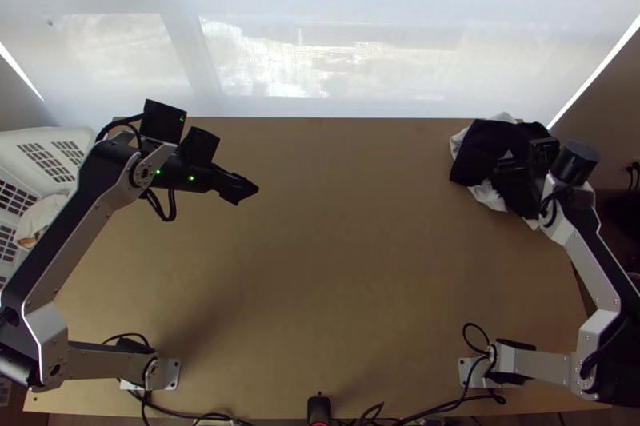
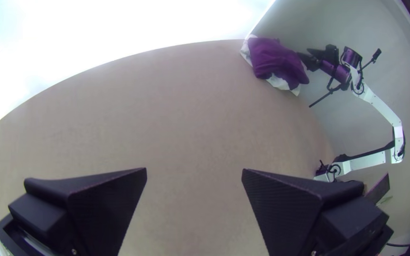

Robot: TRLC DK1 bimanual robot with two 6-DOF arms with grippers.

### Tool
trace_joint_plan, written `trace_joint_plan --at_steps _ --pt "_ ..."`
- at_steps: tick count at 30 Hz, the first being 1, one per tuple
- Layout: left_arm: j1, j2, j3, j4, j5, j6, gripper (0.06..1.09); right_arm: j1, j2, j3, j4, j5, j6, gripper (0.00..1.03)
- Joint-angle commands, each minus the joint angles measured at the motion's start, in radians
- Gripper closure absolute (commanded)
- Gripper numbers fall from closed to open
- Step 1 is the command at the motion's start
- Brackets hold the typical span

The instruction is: Fold the t-shirt

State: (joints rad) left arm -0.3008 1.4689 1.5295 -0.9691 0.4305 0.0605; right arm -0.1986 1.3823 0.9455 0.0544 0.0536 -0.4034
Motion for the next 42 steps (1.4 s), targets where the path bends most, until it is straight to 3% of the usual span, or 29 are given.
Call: trace_joint_plan --at_steps 1,13,26,34,42 --pt "0.002 0.002 -0.008 0.009 0.007 -0.002 0.11 0.004 0.081 0.196 -0.033 -0.024 0.094 0.05" --pt "0.063 -0.042 -0.038 -0.013 0.008 0.029 0.11 0.019 0.535 0.294 0.159 -0.020 0.136 0.05" --pt "0.098 -0.055 -0.042 -0.046 0.010 0.053 0.11 -0.058 0.747 0.248 0.165 -0.011 0.113 0.05" --pt "0.089 -0.085 -0.048 -0.056 0.010 0.035 0.11 -0.068 0.712 0.225 0.167 -0.011 0.124 0.05" --pt "0.089 -0.163 -0.014 -0.063 -0.013 0.012 0.11 -0.093 0.360 0.136 0.148 -0.011 0.133 0.05"
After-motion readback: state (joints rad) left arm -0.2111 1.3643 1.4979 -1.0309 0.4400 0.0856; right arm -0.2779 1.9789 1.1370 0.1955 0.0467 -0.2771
